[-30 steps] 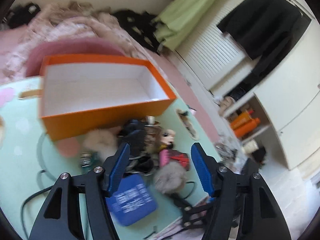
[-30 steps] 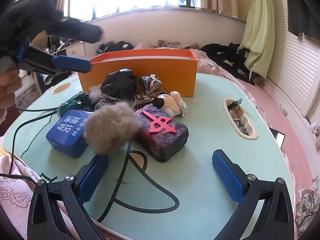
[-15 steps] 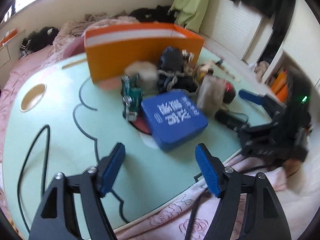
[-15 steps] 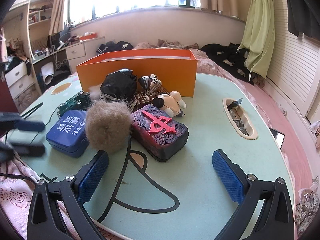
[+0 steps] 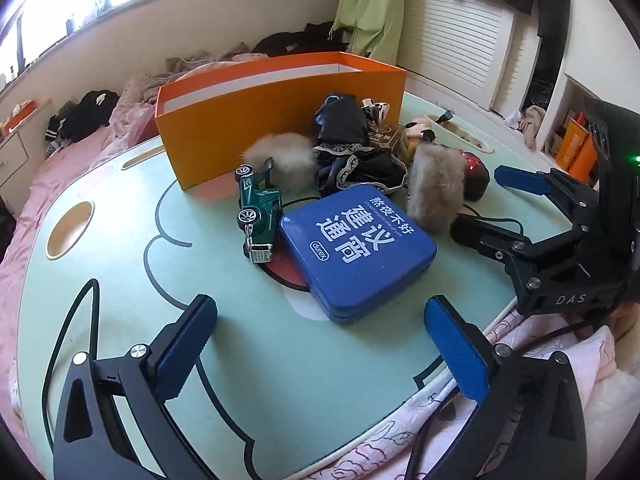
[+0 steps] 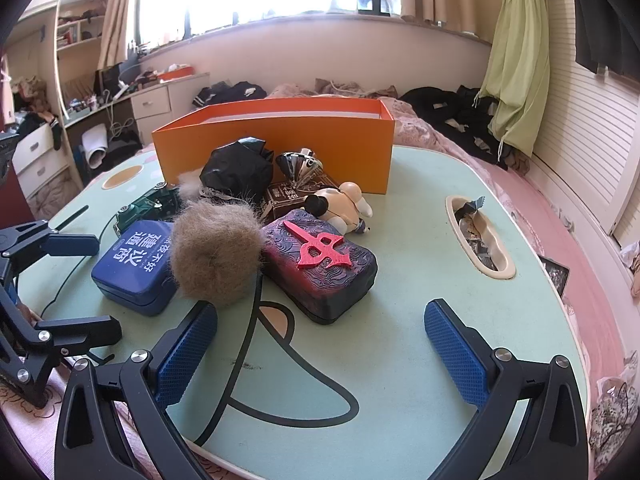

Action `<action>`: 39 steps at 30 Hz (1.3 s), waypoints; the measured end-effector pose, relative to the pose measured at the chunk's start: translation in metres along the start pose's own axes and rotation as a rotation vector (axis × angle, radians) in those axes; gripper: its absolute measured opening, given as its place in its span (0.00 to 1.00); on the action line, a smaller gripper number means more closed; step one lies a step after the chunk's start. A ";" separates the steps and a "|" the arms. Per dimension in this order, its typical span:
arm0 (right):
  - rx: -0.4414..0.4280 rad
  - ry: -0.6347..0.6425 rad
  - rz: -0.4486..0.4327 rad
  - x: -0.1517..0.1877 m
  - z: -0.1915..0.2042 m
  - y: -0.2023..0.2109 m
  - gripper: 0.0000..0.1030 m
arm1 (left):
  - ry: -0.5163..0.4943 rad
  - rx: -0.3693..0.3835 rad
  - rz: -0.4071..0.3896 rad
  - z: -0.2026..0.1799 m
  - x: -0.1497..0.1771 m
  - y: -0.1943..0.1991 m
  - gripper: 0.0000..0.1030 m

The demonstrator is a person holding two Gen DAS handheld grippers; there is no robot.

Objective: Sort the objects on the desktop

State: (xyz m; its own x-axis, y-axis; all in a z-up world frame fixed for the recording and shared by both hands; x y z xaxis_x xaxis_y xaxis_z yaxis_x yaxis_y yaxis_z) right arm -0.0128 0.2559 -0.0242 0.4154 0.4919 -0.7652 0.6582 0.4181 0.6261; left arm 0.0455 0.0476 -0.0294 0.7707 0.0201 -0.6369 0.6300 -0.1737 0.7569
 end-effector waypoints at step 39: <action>0.002 -0.127 -0.017 -0.012 -0.040 0.013 0.88 | 0.003 0.007 -0.003 0.005 -0.001 0.003 1.00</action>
State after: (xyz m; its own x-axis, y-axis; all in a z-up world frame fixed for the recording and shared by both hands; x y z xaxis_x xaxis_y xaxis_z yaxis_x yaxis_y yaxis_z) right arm -0.0346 0.2863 -0.0003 0.4798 0.3840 -0.7889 0.6674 0.4239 0.6123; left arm 0.0464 0.0421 -0.0275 0.7689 0.0241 -0.6389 0.6320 -0.1802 0.7537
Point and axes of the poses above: each gripper's, at about its wrist camera, not at the fingertips, and y roughly against the way its jaws point, z to its left, x to its underside, the point moved 3 cm from there along -y, roughly the way its jaws point, and after that the axes turned 10 degrees about y, right-handed, at the moved point
